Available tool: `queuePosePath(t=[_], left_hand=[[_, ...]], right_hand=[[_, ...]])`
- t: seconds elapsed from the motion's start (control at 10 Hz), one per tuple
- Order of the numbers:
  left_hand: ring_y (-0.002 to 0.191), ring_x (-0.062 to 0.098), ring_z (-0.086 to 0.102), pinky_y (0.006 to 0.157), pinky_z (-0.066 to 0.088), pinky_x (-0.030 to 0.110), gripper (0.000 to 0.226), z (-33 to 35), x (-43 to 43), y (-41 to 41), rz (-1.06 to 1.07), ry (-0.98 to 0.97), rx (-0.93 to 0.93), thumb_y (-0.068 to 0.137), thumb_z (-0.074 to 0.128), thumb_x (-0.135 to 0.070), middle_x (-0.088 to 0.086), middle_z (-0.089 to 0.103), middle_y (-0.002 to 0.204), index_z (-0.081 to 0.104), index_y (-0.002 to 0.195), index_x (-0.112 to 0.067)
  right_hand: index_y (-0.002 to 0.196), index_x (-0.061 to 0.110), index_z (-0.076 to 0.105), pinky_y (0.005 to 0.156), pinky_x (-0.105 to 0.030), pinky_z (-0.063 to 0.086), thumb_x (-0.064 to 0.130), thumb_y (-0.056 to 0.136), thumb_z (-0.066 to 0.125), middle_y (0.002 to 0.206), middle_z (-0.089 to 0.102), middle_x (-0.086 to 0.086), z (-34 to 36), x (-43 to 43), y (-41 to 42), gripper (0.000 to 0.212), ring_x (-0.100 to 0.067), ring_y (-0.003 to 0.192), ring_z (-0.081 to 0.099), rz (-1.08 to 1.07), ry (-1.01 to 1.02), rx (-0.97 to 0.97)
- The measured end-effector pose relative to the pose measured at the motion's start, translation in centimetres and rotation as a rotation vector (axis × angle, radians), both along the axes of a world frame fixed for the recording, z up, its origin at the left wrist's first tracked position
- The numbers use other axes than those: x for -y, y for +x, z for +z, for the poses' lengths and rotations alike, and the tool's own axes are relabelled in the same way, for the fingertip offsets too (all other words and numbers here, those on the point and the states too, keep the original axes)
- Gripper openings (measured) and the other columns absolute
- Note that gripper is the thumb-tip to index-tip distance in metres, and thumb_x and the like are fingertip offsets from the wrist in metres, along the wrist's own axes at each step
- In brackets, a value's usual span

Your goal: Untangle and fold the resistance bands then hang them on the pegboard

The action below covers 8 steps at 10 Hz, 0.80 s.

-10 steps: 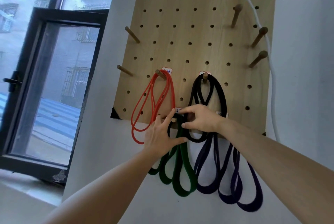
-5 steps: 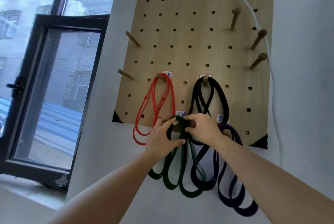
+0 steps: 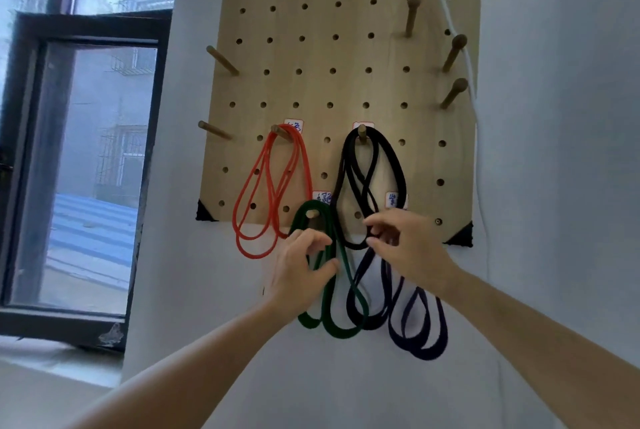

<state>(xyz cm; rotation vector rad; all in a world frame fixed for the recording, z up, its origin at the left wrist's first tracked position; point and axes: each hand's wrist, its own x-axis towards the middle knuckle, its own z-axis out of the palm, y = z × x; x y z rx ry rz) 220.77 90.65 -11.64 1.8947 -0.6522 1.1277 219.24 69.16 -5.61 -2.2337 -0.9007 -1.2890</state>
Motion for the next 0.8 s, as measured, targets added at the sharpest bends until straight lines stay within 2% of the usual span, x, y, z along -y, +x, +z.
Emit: queuePosePath(t=[0.1,0.2,0.3,0.4,0.5,0.6,0.7,0.8], left_hand=[[0.101,0.001,0.057,0.088,0.051,0.022,0.032,0.3,1.1,-0.6,-0.032,0.073,-0.022,0.087,0.076,-0.019,-0.017,0.060,0.106,0.065,0.115,-0.028],[0.125,0.005,0.051,0.107,0.044,0.028,0.051,0.7,3.0,-0.7,-0.047,0.185,-0.122,0.092,0.071,-0.025,-0.013,0.056,0.133,0.056,0.140,-0.029],[0.148,0.014,0.028,0.116,0.027,0.032,0.071,1.4,5.4,-0.1,-0.027,0.369,-0.202,0.095,0.065,-0.030,-0.010,0.031,0.162,0.033,0.157,-0.032],[0.153,0.023,0.011,0.119,0.024,0.044,0.083,2.3,7.1,1.0,0.088,0.585,-0.282,0.097,0.060,-0.034,-0.013,0.002,0.170,0.009,0.163,-0.032],[0.152,0.028,0.012,0.115,0.027,0.049,0.084,3.3,8.1,2.1,0.212,0.706,-0.315,0.098,0.055,-0.037,-0.014,-0.005,0.170,0.001,0.163,-0.032],[0.150,0.030,0.013,0.113,0.032,0.050,0.087,4.2,8.5,2.1,0.237,0.777,-0.380,0.096,0.056,-0.041,-0.012,-0.005,0.171,0.001,0.163,-0.032],[0.152,0.033,0.012,0.120,0.025,0.049,0.089,4.7,8.2,1.5,0.143,0.704,-0.413,0.092,0.064,-0.042,-0.005,0.007,0.171,0.012,0.163,-0.028],[0.147,0.025,0.030,0.118,0.028,0.040,0.075,5.1,6.9,-0.8,0.088,0.641,-0.334,0.092,0.068,-0.036,0.000,0.033,0.161,0.032,0.158,-0.028]], right_hand=[[0.116,0.018,0.071,0.081,-0.011,0.049,0.012,0.085,0.079,0.099,0.067,0.003,-0.7,2.7,-0.4,0.032,-0.002,0.085,0.061,-0.070,0.229,0.020],[0.128,0.023,0.064,0.086,-0.020,0.046,0.016,0.088,0.077,0.113,0.061,0.001,-1.6,4.6,0.0,0.042,-0.013,0.099,0.060,-0.119,0.352,-0.154],[0.142,0.020,0.054,0.106,-0.030,0.042,0.004,0.090,0.072,0.136,0.056,-0.001,-2.9,5.0,0.9,0.058,-0.016,0.122,0.053,-0.102,0.312,-0.271],[0.148,0.019,0.049,0.113,-0.033,0.040,0.000,0.092,0.066,0.142,0.054,0.000,-3.3,5.1,1.6,0.061,-0.017,0.130,0.051,-0.091,0.352,-0.305],[0.152,0.019,0.044,0.114,-0.026,0.034,0.001,0.093,0.065,0.149,0.050,0.000,-3.0,5.7,1.7,0.066,-0.015,0.136,0.046,-0.096,0.305,-0.381],[0.154,0.019,0.040,0.105,-0.016,0.029,0.001,0.092,0.066,0.145,0.049,0.004,-2.2,6.1,0.8,0.069,-0.010,0.133,0.043,-0.055,0.254,-0.501],[0.146,0.021,0.051,0.098,-0.021,0.042,0.000,0.087,0.069,0.132,0.059,0.004,-0.9,6.6,0.1,0.065,-0.017,0.123,0.056,-0.025,0.243,-0.561],[0.142,0.020,0.056,0.096,-0.025,0.044,0.004,0.088,0.070,0.125,0.061,0.004,-0.3,6.7,-1.5,0.058,-0.015,0.116,0.057,-0.049,0.270,-0.496]])
